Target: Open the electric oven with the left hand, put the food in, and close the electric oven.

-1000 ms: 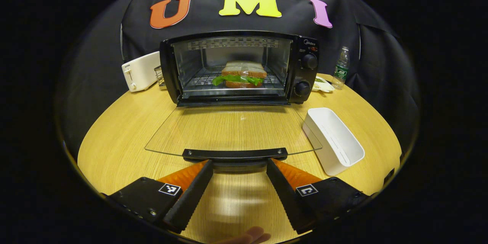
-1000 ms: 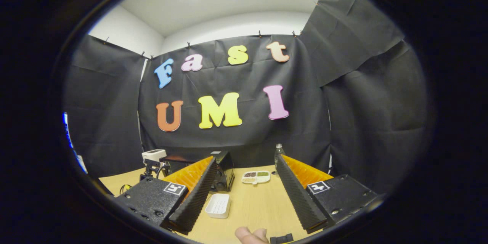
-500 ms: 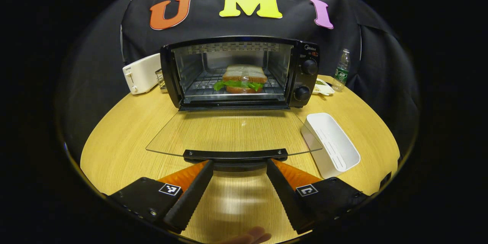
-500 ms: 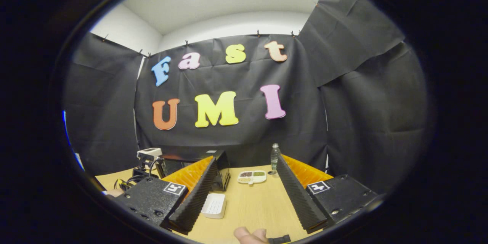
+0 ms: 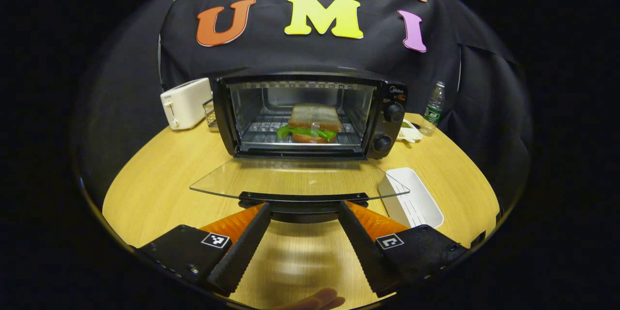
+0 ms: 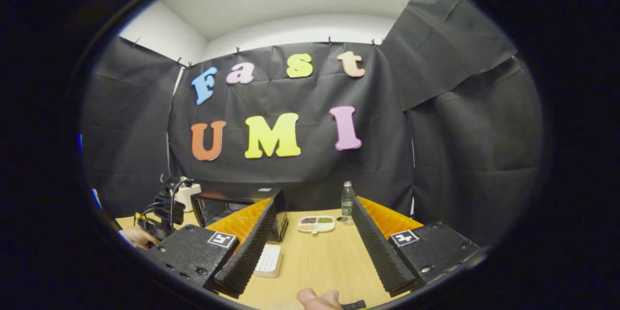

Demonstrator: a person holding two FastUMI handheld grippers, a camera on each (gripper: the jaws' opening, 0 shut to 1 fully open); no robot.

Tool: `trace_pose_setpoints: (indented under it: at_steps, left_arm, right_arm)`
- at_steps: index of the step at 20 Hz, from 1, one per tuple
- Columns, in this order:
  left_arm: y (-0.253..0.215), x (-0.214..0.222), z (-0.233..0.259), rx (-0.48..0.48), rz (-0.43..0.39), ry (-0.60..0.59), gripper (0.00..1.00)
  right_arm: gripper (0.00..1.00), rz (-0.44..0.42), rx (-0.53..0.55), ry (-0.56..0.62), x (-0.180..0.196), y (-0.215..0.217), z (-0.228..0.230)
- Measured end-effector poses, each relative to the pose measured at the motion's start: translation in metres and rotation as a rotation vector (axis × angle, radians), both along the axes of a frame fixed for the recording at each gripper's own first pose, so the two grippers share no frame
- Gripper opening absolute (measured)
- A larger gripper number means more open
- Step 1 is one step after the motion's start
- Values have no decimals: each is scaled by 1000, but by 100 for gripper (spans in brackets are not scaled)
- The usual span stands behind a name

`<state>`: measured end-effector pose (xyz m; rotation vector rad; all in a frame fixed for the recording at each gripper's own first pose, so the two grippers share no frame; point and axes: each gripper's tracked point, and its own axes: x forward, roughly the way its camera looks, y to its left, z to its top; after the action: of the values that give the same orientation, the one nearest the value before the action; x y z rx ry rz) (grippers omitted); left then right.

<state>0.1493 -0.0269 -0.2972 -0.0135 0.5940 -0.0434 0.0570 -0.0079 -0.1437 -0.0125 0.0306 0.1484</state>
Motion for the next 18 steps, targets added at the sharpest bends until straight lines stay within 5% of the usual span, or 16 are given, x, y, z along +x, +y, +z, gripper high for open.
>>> trace_pose_setpoints:
  at_steps: [10, 11, 12, 14, 18]
  left_arm:
    - [7, 75, 73, -8, 3, -202, 98]
    - [7, 84, 75, -12, 5, -210, 89]
    - [6, 93, 80, -19, 6, -226, 99]
    - [8, 106, 82, -23, 14, -238, 99]
    - [11, 97, 86, -26, 22, -232, 97]
  right_arm:
    - [96, -6, -12, 30, 14, -1, -14]
    - [96, -7, -13, 37, 15, 0, -17]
    - [96, -7, -16, 44, 18, 0, -20]
    - [96, -12, -22, 54, 21, -1, -23]
    - [96, -29, -24, 53, 15, -4, -20]
